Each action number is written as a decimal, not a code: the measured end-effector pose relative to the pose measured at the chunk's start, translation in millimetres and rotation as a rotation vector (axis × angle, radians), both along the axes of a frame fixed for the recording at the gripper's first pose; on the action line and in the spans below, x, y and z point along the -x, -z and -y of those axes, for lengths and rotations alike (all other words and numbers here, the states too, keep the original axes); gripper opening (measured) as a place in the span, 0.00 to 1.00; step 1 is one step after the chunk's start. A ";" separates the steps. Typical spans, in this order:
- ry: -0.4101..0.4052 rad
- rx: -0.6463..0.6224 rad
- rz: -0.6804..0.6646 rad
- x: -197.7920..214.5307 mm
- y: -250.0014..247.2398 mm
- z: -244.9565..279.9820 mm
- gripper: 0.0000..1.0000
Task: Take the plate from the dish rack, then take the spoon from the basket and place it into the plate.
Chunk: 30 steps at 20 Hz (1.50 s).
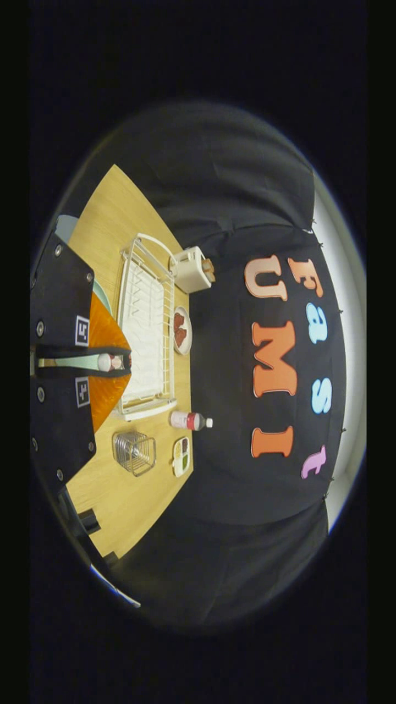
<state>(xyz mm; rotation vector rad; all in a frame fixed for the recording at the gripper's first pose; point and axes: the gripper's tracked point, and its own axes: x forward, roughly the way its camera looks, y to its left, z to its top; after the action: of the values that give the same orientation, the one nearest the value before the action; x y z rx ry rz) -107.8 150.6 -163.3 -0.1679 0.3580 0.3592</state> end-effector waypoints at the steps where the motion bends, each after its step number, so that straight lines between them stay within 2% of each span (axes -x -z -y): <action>1: -0.018 0.003 -0.016 2.8 10.1 -4.9 0.06; 8: -0.101 0.060 -0.115 9.7 67.9 -27.2 0.06; 16: -0.131 0.079 -0.178 10.1 97.1 -32.4 0.08; 23: -0.077 0.046 -0.240 3.0 96.7 -16.7 0.19; 25: -0.052 0.034 -0.225 -4.8 83.5 -10.1 0.29; 28: -0.001 0.017 -0.185 -21.6 57.3 5.2 0.76; 30: 0.032 0.008 -0.157 -31.8 39.9 16.2 0.95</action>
<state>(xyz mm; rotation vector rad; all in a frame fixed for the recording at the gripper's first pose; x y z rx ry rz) -76.0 134.4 -203.2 -0.1419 0.5164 0.3398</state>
